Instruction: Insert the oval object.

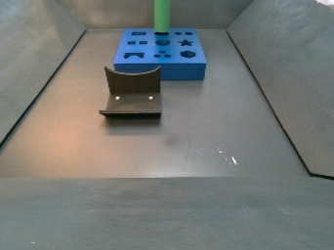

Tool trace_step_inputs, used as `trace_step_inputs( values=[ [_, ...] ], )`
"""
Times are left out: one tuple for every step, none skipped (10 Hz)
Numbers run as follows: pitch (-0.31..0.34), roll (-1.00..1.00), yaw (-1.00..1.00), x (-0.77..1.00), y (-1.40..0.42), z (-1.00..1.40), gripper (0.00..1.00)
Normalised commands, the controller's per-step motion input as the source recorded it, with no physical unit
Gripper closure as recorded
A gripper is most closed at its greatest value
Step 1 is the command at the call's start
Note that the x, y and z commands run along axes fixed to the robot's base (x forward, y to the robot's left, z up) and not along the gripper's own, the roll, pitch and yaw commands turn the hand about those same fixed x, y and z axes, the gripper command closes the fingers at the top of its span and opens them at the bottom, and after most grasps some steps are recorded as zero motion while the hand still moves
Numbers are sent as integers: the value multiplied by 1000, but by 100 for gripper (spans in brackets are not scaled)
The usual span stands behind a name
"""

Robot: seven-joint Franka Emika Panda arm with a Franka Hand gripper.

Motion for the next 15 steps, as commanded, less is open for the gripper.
trace_step_inputs(
  values=[
    [17, 0, 0, -6, 126, -237, 100],
    [29, 0, 0, 9, 91, -286, 100],
    [4, 0, -63, 131, 29, -334, 100],
    [0, -39, -106, 266, 0, -294, 100],
    [0, -47, -103, 237, -86, -226, 100],
    [0, -51, -80, 160, -69, -214, 100],
    [0, -19, -9, 0, -43, -183, 100],
    [0, 0, 0, -11, 0, -197, 100],
    [0, 0, 0, -100, 23, -217, 100],
    [0, 0, 0, -137, 63, -186, 100],
    [0, 0, 0, -143, 6, -186, 100],
    [0, 0, 0, -86, 0, -206, 100],
    [0, 0, -17, 0, 0, -246, 100],
    [0, -21, -37, 0, 0, -254, 100],
    [-10, -20, -57, 0, 0, -294, 100]
  ],
)
